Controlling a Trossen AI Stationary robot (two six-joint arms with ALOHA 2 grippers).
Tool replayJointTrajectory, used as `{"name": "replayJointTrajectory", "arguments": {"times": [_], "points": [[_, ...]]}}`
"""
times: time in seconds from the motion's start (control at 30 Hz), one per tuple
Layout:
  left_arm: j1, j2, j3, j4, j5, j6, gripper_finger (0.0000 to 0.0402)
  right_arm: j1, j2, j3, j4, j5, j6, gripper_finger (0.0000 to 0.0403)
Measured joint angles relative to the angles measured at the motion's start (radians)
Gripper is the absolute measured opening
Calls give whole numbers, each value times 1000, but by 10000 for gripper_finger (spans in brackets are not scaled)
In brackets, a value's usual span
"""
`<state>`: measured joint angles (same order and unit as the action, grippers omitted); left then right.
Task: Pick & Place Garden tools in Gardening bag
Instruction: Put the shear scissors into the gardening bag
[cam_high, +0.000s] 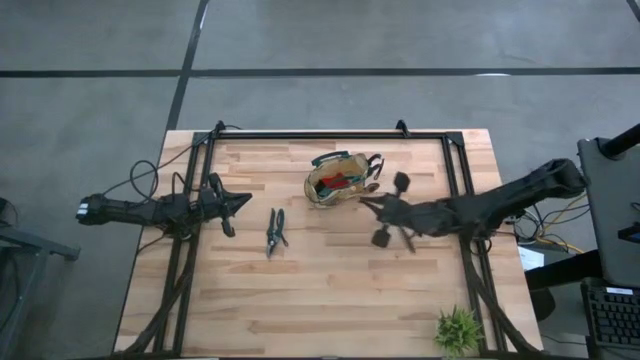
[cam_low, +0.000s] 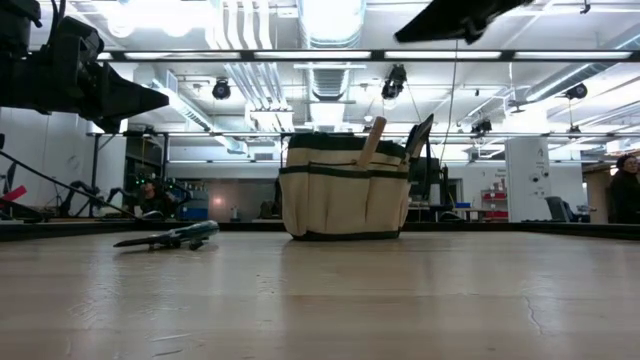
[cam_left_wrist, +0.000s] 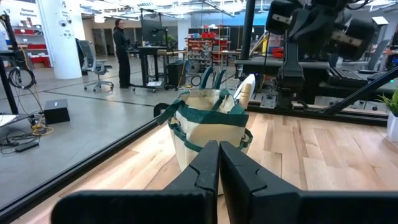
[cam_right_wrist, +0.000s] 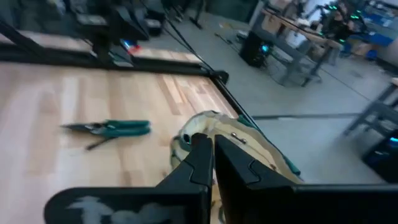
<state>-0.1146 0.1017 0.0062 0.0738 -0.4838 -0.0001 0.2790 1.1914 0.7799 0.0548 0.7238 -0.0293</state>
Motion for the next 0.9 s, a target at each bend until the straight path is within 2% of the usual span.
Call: {"name": "replayJointTrajectory", "arguments": {"times": [0.13,0.3,0.5,0.73,0.9], "points": [[0,0,0,0,0,0,17,29,-134,-82,3,-53,0,9],[0,0,0,0,0,0,18,33,-286,-212,3,-250,-21,8],[0,0,0,0,0,0,18,33,-452,-366,9,-291,76,8],[0,0,0,0,0,0,16,33,-595,-525,121,-613,84,8],[0,0,0,0,0,0,18,33,-647,-608,209,-717,122,8]]}}
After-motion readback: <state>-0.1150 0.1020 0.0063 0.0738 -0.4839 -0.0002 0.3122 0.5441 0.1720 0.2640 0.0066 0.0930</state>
